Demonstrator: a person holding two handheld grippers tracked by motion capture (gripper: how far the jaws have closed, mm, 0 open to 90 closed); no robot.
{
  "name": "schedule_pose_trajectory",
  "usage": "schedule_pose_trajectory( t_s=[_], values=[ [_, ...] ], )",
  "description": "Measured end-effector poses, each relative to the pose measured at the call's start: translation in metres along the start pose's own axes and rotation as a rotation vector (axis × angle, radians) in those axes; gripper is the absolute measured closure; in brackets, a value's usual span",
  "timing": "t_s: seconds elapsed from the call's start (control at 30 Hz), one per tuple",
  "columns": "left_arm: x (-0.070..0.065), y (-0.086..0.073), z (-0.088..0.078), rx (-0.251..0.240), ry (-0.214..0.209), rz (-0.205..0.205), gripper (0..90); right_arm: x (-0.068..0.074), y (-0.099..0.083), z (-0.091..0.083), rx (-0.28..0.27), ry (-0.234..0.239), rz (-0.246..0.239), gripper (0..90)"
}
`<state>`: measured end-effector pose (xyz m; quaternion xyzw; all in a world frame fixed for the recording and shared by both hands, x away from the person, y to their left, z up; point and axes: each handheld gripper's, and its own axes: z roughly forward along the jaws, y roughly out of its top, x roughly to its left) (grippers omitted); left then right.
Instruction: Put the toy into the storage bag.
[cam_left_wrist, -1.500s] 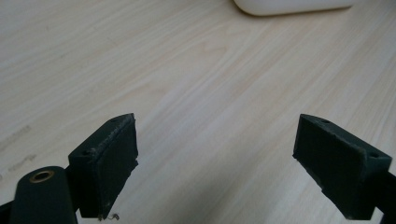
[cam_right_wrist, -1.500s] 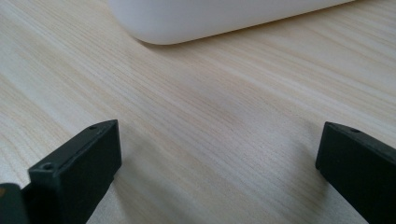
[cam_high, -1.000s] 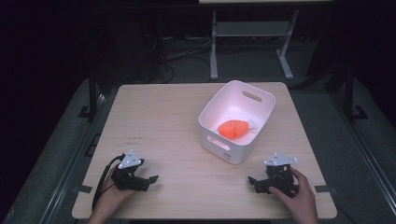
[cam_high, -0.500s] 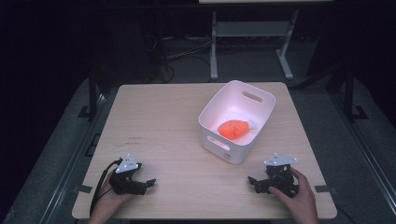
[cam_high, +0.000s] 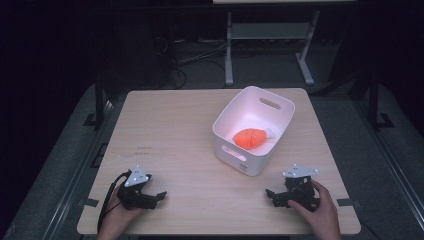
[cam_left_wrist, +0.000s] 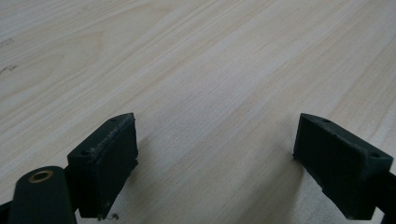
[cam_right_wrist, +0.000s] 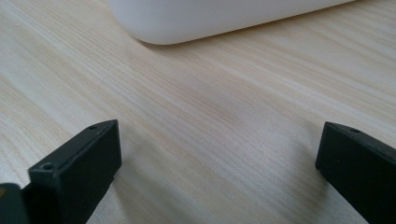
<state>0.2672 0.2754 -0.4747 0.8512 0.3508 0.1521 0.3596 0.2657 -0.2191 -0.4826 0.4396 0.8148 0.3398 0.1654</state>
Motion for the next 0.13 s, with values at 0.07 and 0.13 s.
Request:
schedule_pose_trajectory(
  t_s=[0.07, 0.13],
  values=[
    [0.0002, 0.0, 0.0, 0.0, 0.0, 0.002, 12.7, -0.0003, 0.0, 0.0002, -0.003, 0.0, -0.004, 0.0],
    [0.0001, 0.0, 0.0, 0.0, 0.0, 0.002, 12.7, -0.0003, 0.0, 0.0001, -0.002, 0.0, -0.004, 0.0]
  ],
)
